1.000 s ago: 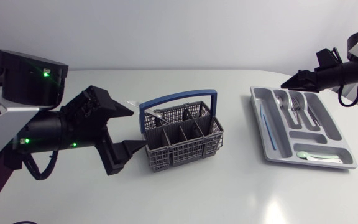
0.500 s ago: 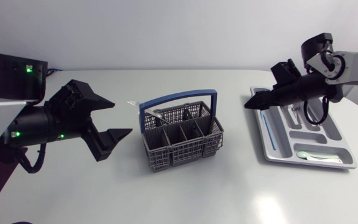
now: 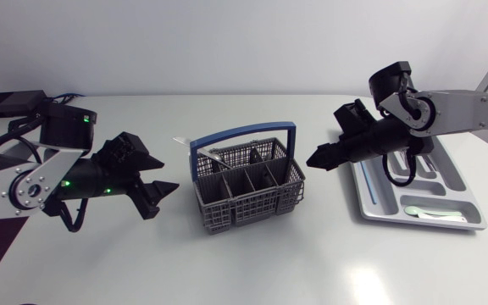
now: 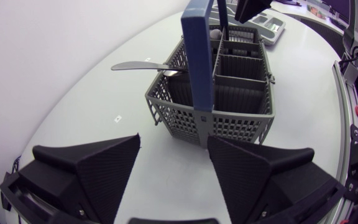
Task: Sort the cutlery from the basket into the organizer compartments.
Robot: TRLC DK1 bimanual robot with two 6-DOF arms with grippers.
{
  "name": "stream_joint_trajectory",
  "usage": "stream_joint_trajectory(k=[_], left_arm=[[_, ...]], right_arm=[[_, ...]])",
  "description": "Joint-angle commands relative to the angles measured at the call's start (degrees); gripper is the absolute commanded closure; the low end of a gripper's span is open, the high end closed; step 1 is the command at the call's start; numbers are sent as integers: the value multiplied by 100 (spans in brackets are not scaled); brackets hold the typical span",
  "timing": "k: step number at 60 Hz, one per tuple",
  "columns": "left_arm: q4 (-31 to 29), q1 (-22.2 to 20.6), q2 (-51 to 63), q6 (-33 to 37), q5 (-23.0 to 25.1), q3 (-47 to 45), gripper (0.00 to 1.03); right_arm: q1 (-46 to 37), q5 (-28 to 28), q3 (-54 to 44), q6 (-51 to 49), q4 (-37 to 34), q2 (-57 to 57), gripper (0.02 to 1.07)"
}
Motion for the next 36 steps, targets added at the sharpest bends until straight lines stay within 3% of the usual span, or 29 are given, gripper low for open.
stream_joint_trajectory(k=[1, 7, 11, 17, 19, 20, 21, 25, 36], left_arm=[[376, 49, 245, -49, 83, -113, 60], [798, 216, 500, -110, 83, -52, 64], [1105, 418, 816, -137, 83, 142, 69], [1237, 567, 1124, -286, 145, 379, 72], [1308, 620, 1229, -339, 233, 441, 76], [1369, 646, 1361, -400, 277, 520, 87], [1387, 646, 1414, -435, 277, 564, 91], [1413, 638, 1669, -506, 277, 757, 100], [1413, 725, 2381, -761, 584, 1363, 100]], right_arm=[[32, 52, -185, 152, 64, 2, 57], [23, 43, -299, 152, 73, -95, 67], [32, 52, -466, 152, 73, -367, 79], [49, 43, -624, 152, -33, -719, 89], [58, 43, -668, 144, -33, -798, 92], [85, 43, -738, 126, -33, -886, 96], [102, 43, -773, 117, -41, -930, 97], [225, 43, -967, 64, -85, -1141, 99], [568, 70, -1345, 38, -85, -1501, 100]])
